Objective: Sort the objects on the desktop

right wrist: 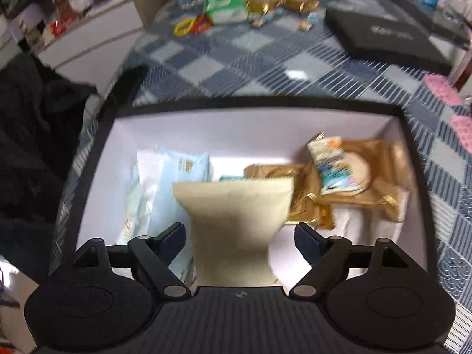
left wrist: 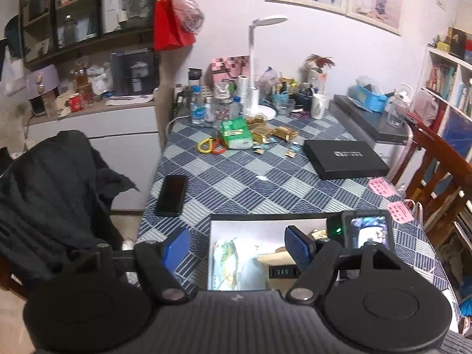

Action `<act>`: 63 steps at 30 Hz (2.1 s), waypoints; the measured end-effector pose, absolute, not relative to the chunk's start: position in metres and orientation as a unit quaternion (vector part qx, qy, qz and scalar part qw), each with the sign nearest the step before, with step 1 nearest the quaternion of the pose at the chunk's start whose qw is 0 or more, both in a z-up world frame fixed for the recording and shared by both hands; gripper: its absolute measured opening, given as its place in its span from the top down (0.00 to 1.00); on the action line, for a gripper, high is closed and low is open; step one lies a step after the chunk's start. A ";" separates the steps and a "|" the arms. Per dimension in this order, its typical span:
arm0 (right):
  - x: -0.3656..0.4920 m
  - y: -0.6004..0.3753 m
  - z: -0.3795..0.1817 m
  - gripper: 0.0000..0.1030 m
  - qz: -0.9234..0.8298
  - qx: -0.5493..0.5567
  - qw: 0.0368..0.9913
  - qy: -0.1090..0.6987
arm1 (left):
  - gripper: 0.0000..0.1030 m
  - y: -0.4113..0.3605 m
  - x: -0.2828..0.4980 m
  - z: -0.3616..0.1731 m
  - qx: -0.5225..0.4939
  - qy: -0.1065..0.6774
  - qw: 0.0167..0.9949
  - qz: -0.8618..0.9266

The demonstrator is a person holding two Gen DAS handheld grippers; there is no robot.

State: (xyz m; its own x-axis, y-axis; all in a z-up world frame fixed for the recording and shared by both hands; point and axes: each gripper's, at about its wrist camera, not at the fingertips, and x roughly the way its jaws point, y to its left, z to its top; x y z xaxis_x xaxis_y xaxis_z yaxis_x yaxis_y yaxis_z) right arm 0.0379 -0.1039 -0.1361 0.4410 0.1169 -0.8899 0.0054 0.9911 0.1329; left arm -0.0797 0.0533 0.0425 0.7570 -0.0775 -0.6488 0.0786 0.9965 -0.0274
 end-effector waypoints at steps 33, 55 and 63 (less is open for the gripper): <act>0.015 -0.375 -0.047 0.00 -0.005 0.077 0.925 0.373 | 0.17 -0.191 0.030 0.012 0.046 0.398 0.916 -0.011; 0.086 -0.448 -0.070 0.00 0.018 0.080 0.910 0.407 | 0.17 -0.258 0.098 -0.017 0.043 0.452 0.891 0.014; 0.105 -0.452 -0.090 0.00 -0.002 0.077 0.903 0.422 | 0.17 -0.259 0.127 -0.045 0.045 0.475 0.879 0.007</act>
